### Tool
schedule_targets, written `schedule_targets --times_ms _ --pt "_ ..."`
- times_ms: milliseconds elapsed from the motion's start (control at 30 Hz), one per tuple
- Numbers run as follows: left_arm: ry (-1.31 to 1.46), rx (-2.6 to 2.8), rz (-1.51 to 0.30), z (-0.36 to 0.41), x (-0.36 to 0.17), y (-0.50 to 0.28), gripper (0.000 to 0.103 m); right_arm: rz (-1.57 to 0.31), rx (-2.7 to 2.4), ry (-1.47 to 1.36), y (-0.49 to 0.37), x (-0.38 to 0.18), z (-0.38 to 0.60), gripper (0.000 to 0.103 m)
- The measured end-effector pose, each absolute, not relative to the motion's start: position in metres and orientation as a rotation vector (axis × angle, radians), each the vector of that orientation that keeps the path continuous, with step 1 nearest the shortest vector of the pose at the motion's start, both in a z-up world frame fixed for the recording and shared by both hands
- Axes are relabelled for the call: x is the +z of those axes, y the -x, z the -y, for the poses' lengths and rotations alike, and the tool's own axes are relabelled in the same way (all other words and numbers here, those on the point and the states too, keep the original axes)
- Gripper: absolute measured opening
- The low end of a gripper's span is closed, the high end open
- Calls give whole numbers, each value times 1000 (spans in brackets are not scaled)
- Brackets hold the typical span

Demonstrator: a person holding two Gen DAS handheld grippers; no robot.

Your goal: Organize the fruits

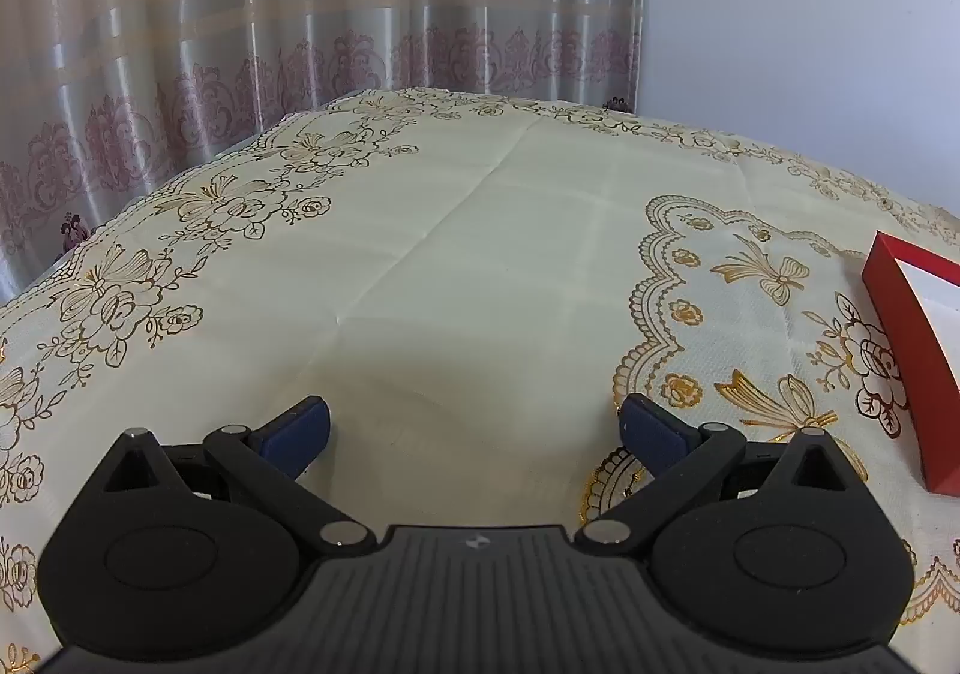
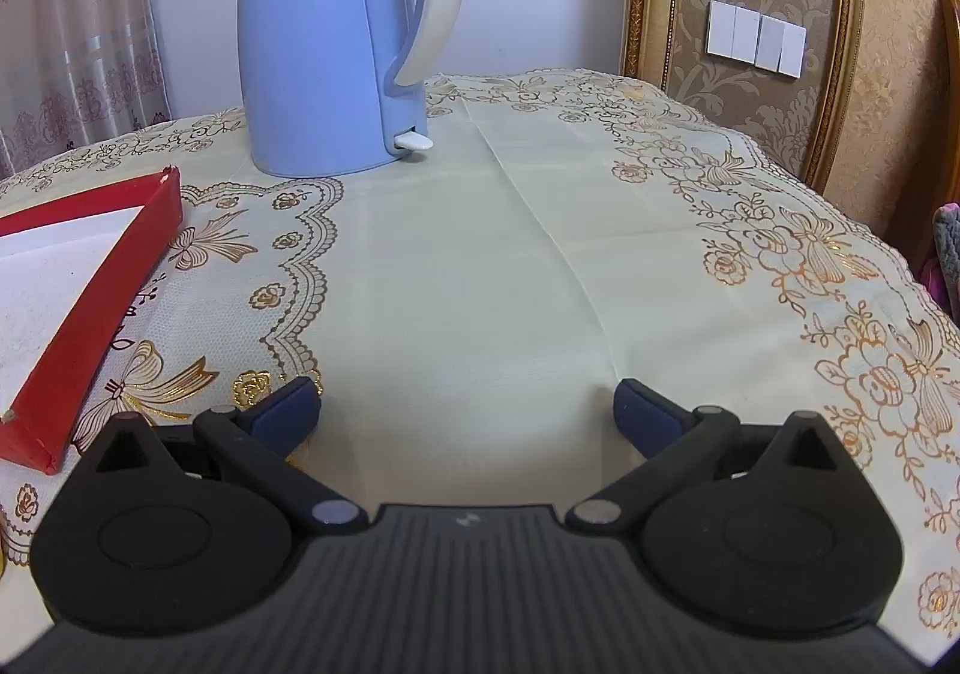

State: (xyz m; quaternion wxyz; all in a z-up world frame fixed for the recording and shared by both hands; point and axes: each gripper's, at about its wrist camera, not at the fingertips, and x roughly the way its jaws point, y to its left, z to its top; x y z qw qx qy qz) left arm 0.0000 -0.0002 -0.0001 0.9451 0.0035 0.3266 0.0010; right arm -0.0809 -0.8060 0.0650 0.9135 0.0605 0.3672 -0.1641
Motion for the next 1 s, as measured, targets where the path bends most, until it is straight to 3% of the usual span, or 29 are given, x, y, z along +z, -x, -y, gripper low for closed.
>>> schedule_targets --times_ms 133,233,333,433,567,633,800,1000 --pt "-2 0 -665 0 0 0 103 -732 -295 -173 90 67 813 103" --pt "-10 -19 -672 1 1 3 103 -658 -181 -401 116 76 827 103" --pt "-2 -43 -684 -1 2 15 103 -479 -13 -612 164 92 822 103" --pt "74 -56 -654 -3 12 38 103 -258 95 -649 220 118 790 103" --pt "59 -106 -540 8 38 79 103 41 172 -985 273 107 746 103" --pt "33 -158 -497 20 49 103 103 -24 188 -944 272 107 730 103" --pt "-78 -328 -396 62 64 156 103 -193 76 -523 270 128 684 103" --pt "-202 -439 -445 113 46 183 103 -502 -71 -201 243 121 629 103"
